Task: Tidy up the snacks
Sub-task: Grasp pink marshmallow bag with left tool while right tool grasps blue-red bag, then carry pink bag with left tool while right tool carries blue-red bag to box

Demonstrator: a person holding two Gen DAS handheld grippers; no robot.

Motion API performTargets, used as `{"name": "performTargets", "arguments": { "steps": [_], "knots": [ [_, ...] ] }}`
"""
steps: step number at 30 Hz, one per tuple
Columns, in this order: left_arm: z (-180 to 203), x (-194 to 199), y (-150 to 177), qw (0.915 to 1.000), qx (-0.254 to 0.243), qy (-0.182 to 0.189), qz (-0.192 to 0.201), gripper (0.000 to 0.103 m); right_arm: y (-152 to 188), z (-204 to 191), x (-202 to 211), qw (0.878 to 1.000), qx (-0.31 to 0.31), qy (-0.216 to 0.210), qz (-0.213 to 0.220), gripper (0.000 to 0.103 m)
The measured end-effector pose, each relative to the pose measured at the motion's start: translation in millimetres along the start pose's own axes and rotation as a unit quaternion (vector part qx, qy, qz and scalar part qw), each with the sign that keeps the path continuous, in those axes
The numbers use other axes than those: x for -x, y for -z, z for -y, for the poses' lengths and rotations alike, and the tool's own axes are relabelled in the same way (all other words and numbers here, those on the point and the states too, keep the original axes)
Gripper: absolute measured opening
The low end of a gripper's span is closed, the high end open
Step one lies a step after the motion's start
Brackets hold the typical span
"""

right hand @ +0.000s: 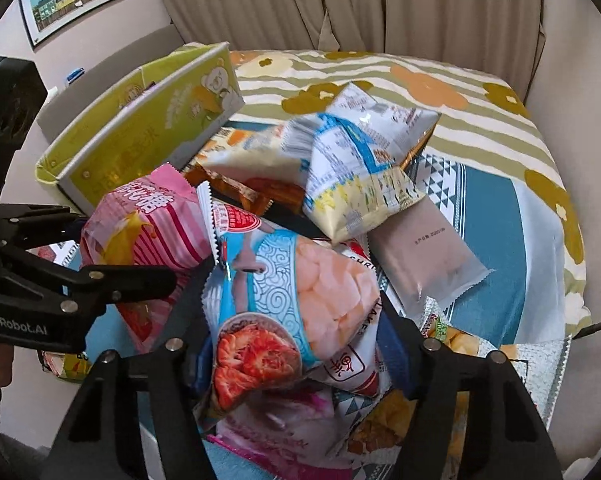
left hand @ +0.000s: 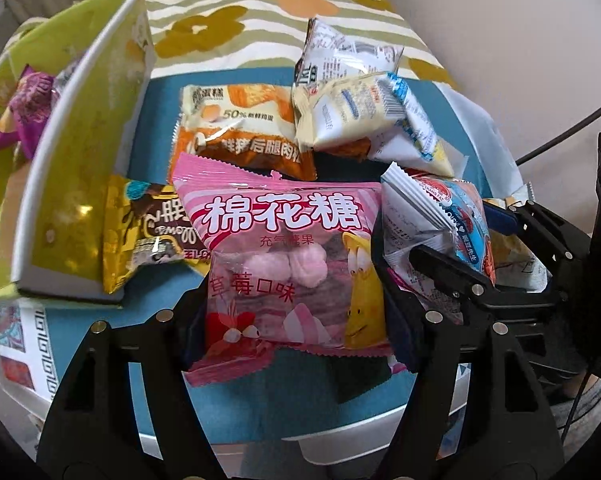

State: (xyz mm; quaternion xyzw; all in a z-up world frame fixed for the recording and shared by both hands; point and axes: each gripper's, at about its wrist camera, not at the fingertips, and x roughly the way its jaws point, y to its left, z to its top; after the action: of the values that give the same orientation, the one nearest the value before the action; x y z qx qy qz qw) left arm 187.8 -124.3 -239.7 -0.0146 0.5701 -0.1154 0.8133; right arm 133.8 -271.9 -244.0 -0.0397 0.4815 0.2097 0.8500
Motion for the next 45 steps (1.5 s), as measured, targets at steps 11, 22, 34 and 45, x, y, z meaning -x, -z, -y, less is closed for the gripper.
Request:
{"name": "performTargets", "arguments": {
  "steps": [11, 22, 34, 45],
  "knots": [
    [0.8, 64.5, 19.4, 0.9987, 0.019, -0.010, 0.047, 0.069, -11.3, -26.7, 47.0, 0.999, 0.016, -0.029, 0.021, 0.063],
    [-27.8, 139.1, 32.0, 0.9913, 0.061, -0.018, 0.115, 0.069, -36.8, -59.1, 110.5, 0.996, 0.055, -0.032, 0.065, 0.063],
    [-140.8, 192.2, -4.3, 0.9821, 0.086, -0.056, 0.158, 0.069, -112.8, -120.4, 106.0, 0.992, 0.057, -0.036, 0.104, 0.063],
    [-263.3, 149.7, -58.5, 0.9897, 0.063, -0.079, 0.101, 0.069, -185.0, -192.7, 25.9, 0.996, 0.004, -0.051, 0.074, 0.063]
  ]
}}
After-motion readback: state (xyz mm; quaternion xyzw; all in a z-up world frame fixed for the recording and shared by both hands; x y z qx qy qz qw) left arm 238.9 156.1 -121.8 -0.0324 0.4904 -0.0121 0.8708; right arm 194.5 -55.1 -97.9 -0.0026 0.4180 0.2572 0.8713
